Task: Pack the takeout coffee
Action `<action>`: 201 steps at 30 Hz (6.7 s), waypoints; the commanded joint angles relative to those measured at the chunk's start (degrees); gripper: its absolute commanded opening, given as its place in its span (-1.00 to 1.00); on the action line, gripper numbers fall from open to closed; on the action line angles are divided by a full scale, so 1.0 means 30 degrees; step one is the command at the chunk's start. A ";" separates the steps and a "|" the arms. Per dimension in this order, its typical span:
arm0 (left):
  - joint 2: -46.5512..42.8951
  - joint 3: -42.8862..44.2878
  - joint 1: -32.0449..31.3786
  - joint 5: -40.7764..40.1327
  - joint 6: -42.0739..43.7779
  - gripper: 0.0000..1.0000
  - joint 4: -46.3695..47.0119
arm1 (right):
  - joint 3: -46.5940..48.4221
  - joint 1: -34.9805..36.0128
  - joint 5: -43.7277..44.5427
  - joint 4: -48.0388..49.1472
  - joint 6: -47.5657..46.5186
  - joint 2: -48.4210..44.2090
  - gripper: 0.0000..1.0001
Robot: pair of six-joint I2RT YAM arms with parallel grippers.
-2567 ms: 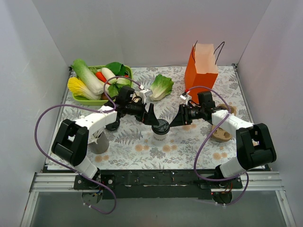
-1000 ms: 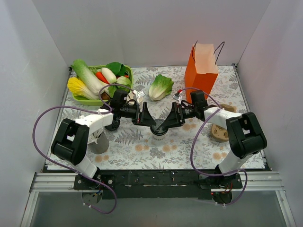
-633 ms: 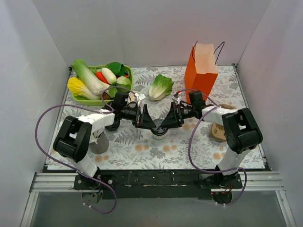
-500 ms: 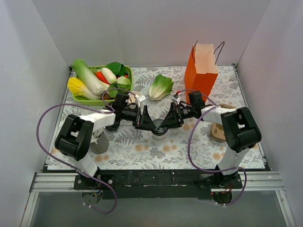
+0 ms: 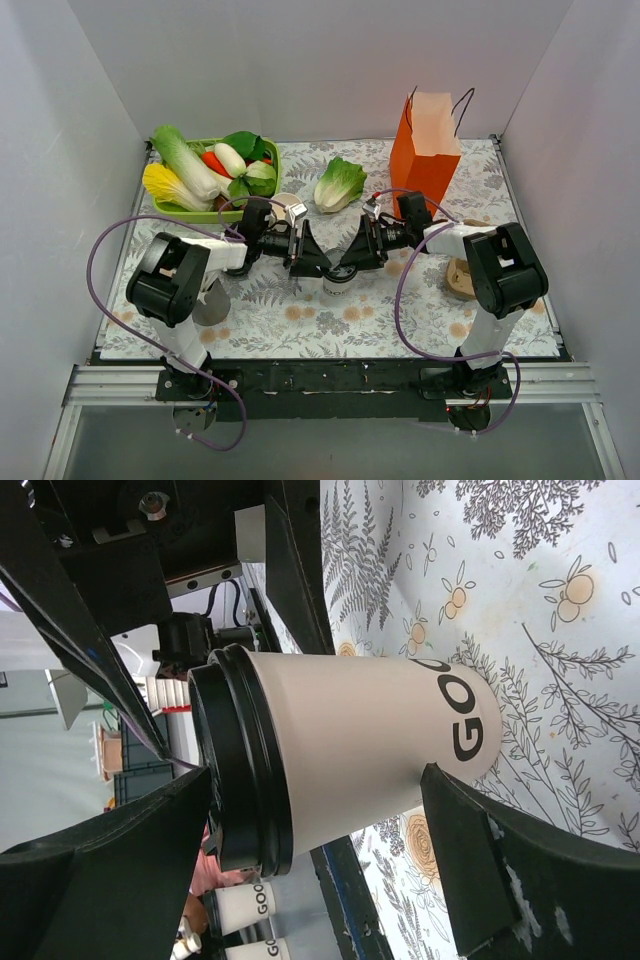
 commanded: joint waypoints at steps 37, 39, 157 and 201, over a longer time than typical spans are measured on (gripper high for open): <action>0.2118 -0.0104 0.0951 -0.2488 -0.2264 0.69 0.0987 | 0.1356 0.0143 -0.1112 0.3397 0.1728 0.1393 0.89; 0.1736 0.0218 0.0951 -0.2430 -0.1678 0.70 0.0869 | 0.1297 0.0143 -0.1052 0.3308 0.1611 0.1422 0.87; -0.0199 0.4555 -0.0924 -0.2693 0.3889 0.96 -0.4551 | 0.5662 -0.0765 0.4017 -0.7620 -0.5948 0.0543 0.68; -0.0464 0.2915 -0.0192 -0.1815 0.1724 0.93 -0.3264 | 0.4466 -0.1234 0.0385 -0.4634 -0.4484 -0.0715 0.95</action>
